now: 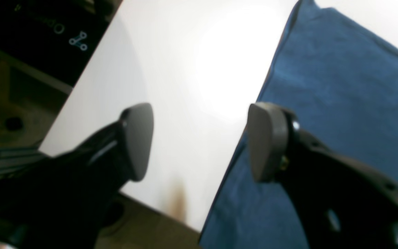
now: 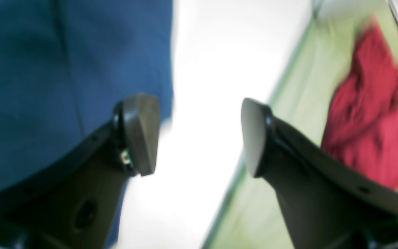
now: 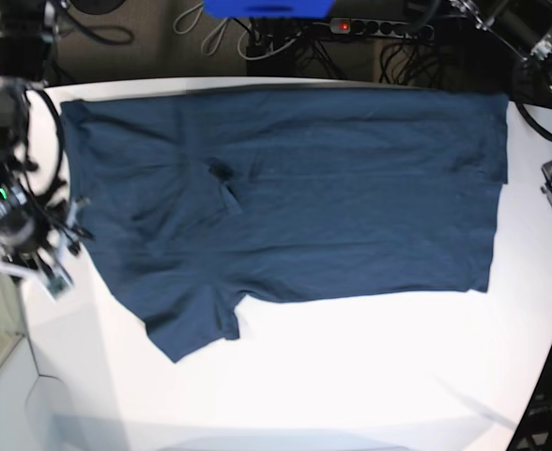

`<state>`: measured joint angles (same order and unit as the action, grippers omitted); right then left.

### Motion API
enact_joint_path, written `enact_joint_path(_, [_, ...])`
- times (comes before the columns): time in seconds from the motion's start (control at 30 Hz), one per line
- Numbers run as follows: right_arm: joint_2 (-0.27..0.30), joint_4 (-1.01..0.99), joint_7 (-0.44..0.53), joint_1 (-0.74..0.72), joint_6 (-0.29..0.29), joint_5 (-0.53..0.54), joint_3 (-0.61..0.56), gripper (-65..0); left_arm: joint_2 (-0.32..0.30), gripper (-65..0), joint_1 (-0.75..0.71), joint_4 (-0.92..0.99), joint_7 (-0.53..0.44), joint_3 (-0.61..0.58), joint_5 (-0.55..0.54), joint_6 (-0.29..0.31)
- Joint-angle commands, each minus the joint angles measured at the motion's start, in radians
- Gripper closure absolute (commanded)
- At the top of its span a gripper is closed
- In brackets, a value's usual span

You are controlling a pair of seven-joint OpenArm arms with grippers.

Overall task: Layout the t-shirt on the table in an organized manner, then fold the t-shirt properly
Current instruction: 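Release the edge and move both grippers to the hem side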

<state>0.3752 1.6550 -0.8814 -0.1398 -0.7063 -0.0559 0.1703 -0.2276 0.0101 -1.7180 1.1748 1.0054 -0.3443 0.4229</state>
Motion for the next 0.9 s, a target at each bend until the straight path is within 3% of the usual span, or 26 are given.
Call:
enact_joint_path(0.0, [-0.011,-0.031,0.017,-0.074,0.008,-0.042,-0.025,-37.7,-0.022,-41.2,0.02,-0.004,-0.025,0.0,-0.016,0.0])
enact_joint_path(0.13, [-0.111,-0.307,0.067,-0.291,0.008,-0.236,-0.105,-37.7,-0.022,-41.2,0.024,0.006,-0.026,0.0,-0.016,0.0])
enact_joint_path(0.27, [-0.166,-0.566,0.189,-0.424,0.008,-0.316,-0.111,-37.7,-0.036,-41.2,0.02,-0.001,-0.026,0.0,-0.016,0.0])
enact_joint_path(0.57, [-0.14,-0.887,0.393,-0.515,0.008,-0.313,-0.11,-37.9,-0.082,-41.2,-0.006,0.008,-0.028,0.008,-0.014,0.0])
enact_joint_path(0.87, [-0.117,-0.915,0.413,-0.504,0.008,-0.256,-0.11,-37.9,-0.082,-41.2,0.0,0.016,-0.028,0.005,-0.014,-0.003])
